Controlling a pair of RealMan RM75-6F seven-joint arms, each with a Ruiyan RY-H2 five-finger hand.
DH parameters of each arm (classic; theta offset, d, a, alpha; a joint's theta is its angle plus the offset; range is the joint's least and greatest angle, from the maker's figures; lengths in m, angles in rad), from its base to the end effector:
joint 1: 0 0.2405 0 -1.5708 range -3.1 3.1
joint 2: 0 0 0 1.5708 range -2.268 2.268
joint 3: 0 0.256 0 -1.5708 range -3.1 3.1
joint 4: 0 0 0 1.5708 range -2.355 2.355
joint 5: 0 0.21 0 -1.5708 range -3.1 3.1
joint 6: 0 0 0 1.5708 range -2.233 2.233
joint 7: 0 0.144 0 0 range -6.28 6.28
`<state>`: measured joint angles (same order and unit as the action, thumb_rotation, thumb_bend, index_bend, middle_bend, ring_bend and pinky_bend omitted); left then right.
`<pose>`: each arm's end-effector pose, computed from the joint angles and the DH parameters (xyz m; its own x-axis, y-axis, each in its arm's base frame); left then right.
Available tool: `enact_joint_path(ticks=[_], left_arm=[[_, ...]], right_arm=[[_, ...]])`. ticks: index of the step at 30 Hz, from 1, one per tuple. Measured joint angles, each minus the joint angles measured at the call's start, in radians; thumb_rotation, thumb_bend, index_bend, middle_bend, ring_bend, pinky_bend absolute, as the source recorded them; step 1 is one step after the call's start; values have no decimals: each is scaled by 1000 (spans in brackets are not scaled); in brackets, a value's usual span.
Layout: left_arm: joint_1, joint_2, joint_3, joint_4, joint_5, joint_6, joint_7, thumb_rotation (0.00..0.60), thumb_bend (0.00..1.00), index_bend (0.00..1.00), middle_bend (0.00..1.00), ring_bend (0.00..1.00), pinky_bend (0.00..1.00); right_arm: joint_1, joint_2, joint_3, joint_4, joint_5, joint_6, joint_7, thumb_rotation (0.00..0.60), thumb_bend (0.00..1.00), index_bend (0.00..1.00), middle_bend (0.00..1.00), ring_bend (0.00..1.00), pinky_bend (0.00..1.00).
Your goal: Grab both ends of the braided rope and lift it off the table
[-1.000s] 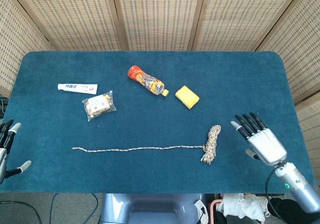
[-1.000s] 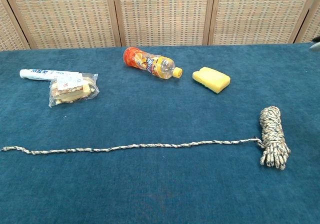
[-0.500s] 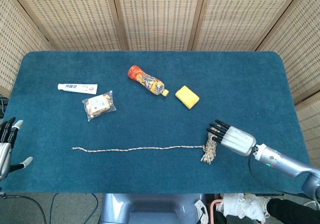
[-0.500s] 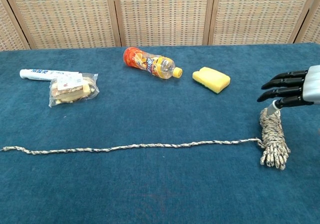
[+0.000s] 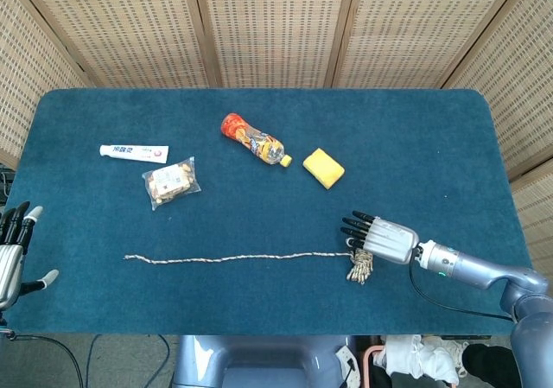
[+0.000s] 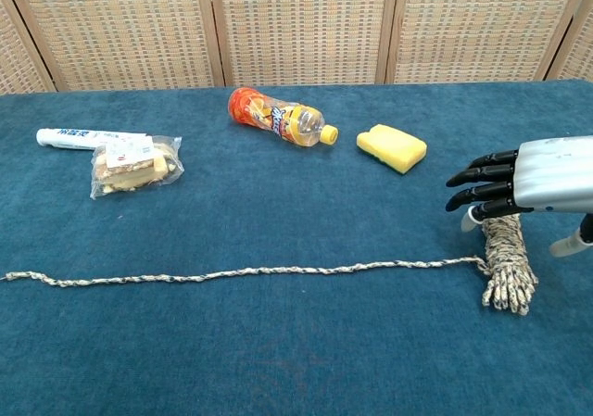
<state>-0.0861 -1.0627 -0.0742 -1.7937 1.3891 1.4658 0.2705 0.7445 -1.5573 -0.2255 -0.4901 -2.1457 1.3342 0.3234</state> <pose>-0.2918 0.1829 0.1660 0.5128 0.0299 0.8580 0.8547 0.0766 -0.5135 -0.2720 -0.3511 0.0428 0.8747 0.1587 0.4579 -0.0962 -0.8692 0.4850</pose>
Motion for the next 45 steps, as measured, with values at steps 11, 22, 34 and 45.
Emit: enact_joint_path(ticks=[11,22,34,45], left_arm=[[-8,-10,-1,1,-12,-6,19,600,0,0,0,0,0],[-28,-36,9,19,0,-29,49,600,0,0,0,0,0],[-171,-171,12,200,68,-220,-10,600,79,318,0,0,0],[-288,-358,27,413,87,-373,-121,600,197,454,0,0,0]], right_arm=[[8,-69,-44,99,30,19,46,600,254,424,381,289,331],[-11,-128,-61,203,80,97,129,600,478,588,588,474,529],[-1,-109,-48,134,133,161,131,600,560,608,605,491,548],[7,-81,-51,52,148,162,95,600,585,608,606,491,548]])
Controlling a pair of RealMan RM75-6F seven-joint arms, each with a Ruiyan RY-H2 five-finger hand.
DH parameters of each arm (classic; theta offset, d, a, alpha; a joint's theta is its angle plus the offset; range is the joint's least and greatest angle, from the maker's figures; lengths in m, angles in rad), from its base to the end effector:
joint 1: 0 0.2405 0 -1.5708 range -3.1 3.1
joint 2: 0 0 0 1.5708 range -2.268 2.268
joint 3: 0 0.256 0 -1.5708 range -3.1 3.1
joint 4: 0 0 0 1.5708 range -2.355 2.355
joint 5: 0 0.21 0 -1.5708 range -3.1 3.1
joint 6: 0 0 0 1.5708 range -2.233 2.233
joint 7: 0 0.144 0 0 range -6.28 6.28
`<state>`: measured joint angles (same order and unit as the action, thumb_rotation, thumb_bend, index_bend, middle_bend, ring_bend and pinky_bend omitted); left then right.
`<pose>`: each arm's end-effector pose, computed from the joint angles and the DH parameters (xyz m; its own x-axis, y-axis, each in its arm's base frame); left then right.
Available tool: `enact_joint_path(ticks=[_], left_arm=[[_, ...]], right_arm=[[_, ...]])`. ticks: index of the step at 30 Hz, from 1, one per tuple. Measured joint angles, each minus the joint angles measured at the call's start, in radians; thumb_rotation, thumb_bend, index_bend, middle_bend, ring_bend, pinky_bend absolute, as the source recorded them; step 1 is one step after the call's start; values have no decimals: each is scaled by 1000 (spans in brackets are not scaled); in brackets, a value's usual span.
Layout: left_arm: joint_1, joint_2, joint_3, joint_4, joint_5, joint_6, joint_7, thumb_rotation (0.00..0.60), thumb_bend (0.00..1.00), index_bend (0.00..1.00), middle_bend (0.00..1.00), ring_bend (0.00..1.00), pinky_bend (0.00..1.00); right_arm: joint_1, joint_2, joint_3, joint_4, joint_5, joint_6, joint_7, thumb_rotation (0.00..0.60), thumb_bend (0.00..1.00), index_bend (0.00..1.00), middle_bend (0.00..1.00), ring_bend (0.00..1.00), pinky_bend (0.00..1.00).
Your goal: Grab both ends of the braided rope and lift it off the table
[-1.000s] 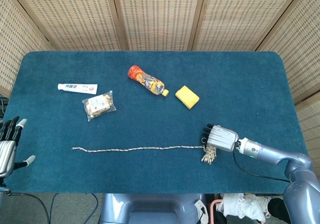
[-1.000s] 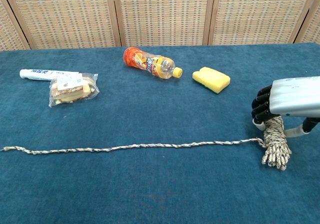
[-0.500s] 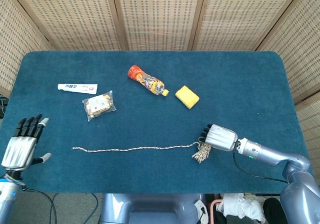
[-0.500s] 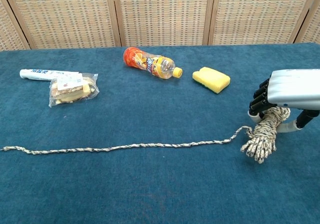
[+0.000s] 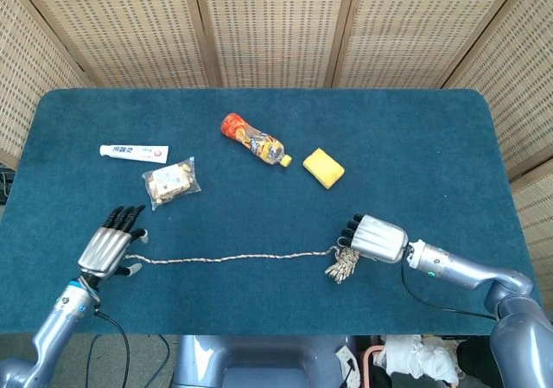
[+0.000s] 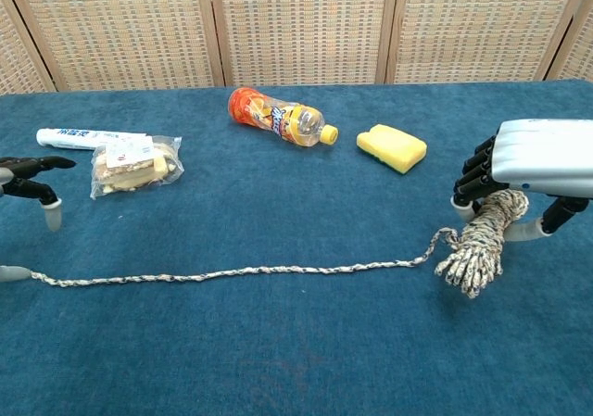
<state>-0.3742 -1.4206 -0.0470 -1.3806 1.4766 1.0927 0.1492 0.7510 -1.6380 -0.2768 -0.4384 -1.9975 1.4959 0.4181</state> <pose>-0.2800 0.2601 0.0286 0.5241 0.2528 0.8133 0.8432 -0.2884 -0.4537 -0.2471 -0.3475 0.0343 0.7473 0.1344 0.6508 -0.2115 -0.8803 0.4246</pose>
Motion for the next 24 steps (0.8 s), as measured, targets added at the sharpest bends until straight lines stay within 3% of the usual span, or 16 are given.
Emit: enact_joint_path(ticks=[9,18,24], left_arm=[[-38,-65,13,51,-18,-52,-15,600,286,504,0,0,0],[-55,-65,27,38,-49,-94,4,600,318,518,0,0,0],[-61,-71,32,43,-68,-107,14,600,412,525,0,0,0]], right_arm=[[7,18,1,-50,12,-8,-18,600,587,609,606,491,548],[11,32,1,-81,16,-11,-36,600,602,609,606,491,548],[9,33,0,-91,19,-17,-46,600,603,609,606,491,548]])
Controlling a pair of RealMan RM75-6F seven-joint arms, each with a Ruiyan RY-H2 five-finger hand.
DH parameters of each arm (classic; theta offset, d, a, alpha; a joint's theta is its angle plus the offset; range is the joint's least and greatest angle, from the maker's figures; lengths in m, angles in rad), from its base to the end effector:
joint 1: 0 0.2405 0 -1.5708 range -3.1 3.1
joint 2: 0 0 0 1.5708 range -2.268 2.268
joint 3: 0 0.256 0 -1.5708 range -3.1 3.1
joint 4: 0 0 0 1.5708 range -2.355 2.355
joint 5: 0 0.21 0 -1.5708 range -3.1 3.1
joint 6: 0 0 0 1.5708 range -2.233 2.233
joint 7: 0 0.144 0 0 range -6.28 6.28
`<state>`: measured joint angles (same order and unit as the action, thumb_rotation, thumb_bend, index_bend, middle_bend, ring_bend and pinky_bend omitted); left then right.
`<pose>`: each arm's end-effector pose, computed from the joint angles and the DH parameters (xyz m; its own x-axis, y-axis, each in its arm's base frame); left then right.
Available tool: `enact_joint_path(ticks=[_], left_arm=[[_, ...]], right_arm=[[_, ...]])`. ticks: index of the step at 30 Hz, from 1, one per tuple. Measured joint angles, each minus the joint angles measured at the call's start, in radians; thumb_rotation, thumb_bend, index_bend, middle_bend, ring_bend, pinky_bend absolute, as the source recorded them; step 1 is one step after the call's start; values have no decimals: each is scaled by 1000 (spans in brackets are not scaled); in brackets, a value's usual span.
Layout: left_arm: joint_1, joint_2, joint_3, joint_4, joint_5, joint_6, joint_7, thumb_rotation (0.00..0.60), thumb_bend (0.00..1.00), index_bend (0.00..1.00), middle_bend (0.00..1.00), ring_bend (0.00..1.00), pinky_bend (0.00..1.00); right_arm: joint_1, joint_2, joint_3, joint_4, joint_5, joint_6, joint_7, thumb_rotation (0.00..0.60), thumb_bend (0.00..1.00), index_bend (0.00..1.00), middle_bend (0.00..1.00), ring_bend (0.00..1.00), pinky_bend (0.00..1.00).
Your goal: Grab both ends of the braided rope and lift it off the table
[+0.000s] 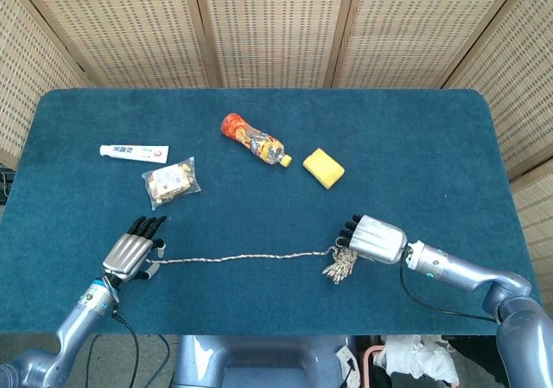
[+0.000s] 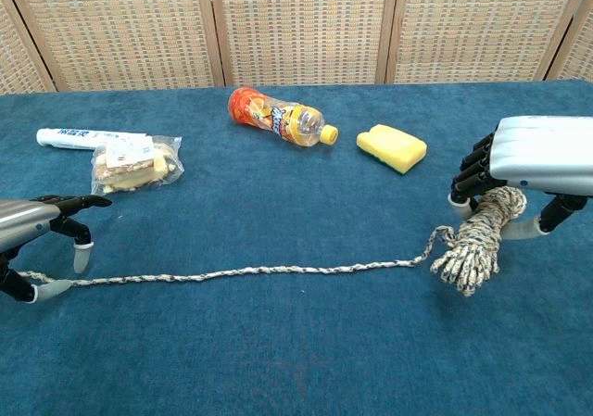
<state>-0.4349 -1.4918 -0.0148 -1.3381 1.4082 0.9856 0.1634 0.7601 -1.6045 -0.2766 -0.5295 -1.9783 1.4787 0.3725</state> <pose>-0.2770 0.2638 -0.0072 0.5245 0.3655 0.7689 0.8476 -0.3095 -0.4310 -0.2427 -0.3445 0.0348 0.7390 0.1326 0.6605 -0.2245 -0.8760 0.4269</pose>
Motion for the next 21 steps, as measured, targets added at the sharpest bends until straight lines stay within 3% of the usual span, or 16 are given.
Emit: enact_joint_path(ticks=[21], left_arm=[[-11,-13,20,4,-23,-14,9,600,413,528,0,0,0]], right_arm=[[-11,-11,-3,12,4,6,8,600,611,609,606,491,550]])
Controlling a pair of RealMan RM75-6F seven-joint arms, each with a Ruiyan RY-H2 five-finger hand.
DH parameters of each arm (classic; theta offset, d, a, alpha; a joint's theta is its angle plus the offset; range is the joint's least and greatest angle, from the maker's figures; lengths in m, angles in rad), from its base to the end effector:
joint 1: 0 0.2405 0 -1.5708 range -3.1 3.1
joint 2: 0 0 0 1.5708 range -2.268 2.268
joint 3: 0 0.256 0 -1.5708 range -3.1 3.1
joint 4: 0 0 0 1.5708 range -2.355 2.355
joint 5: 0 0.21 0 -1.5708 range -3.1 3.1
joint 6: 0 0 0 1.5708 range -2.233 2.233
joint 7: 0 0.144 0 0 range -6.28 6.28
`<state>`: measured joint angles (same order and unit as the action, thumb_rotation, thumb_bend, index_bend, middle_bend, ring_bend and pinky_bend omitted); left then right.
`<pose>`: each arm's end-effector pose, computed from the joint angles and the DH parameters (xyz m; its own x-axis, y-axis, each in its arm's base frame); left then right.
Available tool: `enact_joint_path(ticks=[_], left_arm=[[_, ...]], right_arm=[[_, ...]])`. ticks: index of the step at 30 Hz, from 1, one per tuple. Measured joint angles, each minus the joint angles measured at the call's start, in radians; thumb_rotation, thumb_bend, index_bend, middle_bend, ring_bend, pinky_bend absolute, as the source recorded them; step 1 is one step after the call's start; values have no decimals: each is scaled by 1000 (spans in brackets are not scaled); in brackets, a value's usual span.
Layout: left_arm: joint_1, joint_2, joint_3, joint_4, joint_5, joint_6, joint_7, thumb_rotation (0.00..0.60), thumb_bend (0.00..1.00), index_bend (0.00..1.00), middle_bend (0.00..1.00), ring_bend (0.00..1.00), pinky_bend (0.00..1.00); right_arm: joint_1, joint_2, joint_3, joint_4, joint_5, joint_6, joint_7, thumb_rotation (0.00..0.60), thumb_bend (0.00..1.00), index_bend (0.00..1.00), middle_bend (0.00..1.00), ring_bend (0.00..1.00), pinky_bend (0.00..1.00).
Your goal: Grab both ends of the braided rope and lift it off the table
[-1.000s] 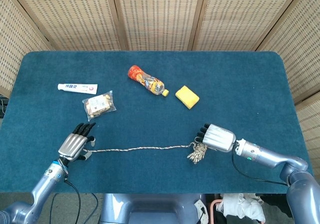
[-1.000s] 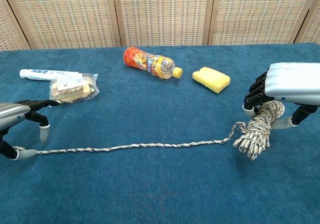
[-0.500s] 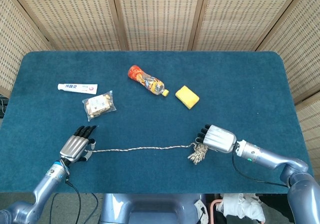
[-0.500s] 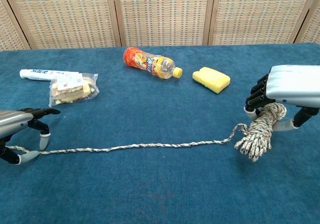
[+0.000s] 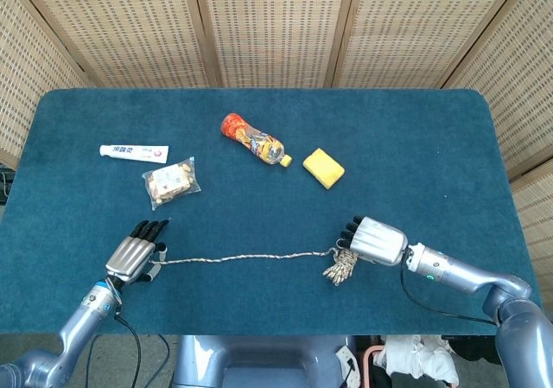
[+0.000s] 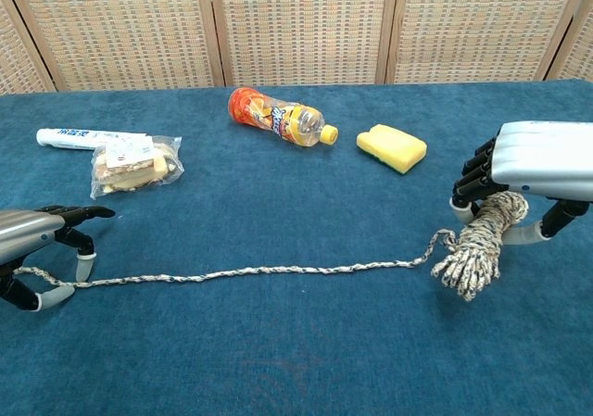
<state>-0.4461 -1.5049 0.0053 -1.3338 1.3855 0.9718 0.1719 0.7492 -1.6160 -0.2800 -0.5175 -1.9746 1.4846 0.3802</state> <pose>-0.2779 0.2608 -0.0147 0.5264 0.3930 0.7540 0.8477 -0.3114 -0.4295 -0.2456 -0.3415 0.0324 0.7353 0.1216 0.6668 -0.2368 -0.8757 0.4208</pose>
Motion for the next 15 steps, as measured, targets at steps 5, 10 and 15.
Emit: enact_joint_path(ticks=[5,10,15], left_arm=[[-2,-4,1,2,-5,0,5,600,413,545,0,0,0],[-3,-9,1,7,-13,-3,13,600,413,588,0,0,0],[-6,-13,1,11,-16,-3,14,600,413,668,0,0,0]], right_arm=[[-3,-1,0,2,1,3,1,600,617,609,606,491,550],[-5,-3,-1,5,1,4,3,600,620,609,606,491,551],[-6,-5,0,7,3,6,6,600,623,609,606,491,552]])
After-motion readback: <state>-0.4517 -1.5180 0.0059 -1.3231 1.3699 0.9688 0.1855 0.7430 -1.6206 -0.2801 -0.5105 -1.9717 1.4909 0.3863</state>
